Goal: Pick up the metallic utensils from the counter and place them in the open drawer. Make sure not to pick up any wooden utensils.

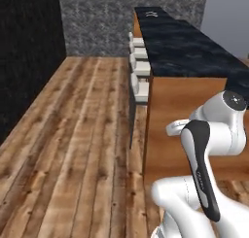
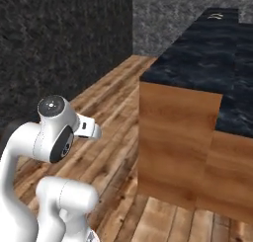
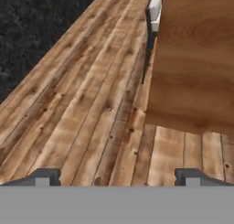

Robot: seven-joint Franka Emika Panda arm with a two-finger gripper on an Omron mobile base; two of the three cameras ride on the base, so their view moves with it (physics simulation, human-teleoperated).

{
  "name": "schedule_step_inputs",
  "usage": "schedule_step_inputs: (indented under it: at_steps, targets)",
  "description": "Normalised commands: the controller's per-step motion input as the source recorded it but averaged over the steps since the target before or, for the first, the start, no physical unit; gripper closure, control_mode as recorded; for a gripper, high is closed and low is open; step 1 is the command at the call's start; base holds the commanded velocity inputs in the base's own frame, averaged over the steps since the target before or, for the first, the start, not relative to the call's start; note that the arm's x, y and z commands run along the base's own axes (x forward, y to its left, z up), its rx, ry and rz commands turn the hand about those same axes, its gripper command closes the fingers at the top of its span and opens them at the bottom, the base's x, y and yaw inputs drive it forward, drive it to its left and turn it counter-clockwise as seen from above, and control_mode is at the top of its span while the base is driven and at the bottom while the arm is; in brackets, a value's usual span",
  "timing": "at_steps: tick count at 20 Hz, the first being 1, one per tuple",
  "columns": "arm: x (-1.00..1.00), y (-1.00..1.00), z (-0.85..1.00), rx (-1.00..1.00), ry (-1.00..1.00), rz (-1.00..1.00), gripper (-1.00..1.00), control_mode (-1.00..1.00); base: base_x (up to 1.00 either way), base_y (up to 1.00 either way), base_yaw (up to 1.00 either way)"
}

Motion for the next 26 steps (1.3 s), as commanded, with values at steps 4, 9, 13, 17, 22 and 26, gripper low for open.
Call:
schedule_step_inputs:
  at_steps: [4, 9, 13, 17, 22, 26]
  targets:
    - [0.00, 0.00, 0.00, 0.00, 0.00, 0.00, -1.00, 1.00, 0.62, 1.00, -0.45]
    - [0.00, 0.00, 0.00, 0.00, 0.00, 0.00, -1.00, 1.00, 0.79, 1.00, -0.51]
    - [0.00, 0.00, 0.00, 0.00, 0.00, 0.00, -1.00, 1.00, 0.90, 1.00, -0.57]
    - [0.00, 0.00, 0.00, 0.00, 0.00, 0.00, -1.00, 1.00, 0.92, 1.00, -0.56]
    - [0.00, 0.00, 0.00, 0.00, 0.00, 0.00, -1.00, 1.00, 0.82, 1.00, -0.49]
    - [0.00, 0.00, 0.00, 0.00, 0.00, 0.00, -1.00, 1.00, 0.49, 1.00, -0.42]
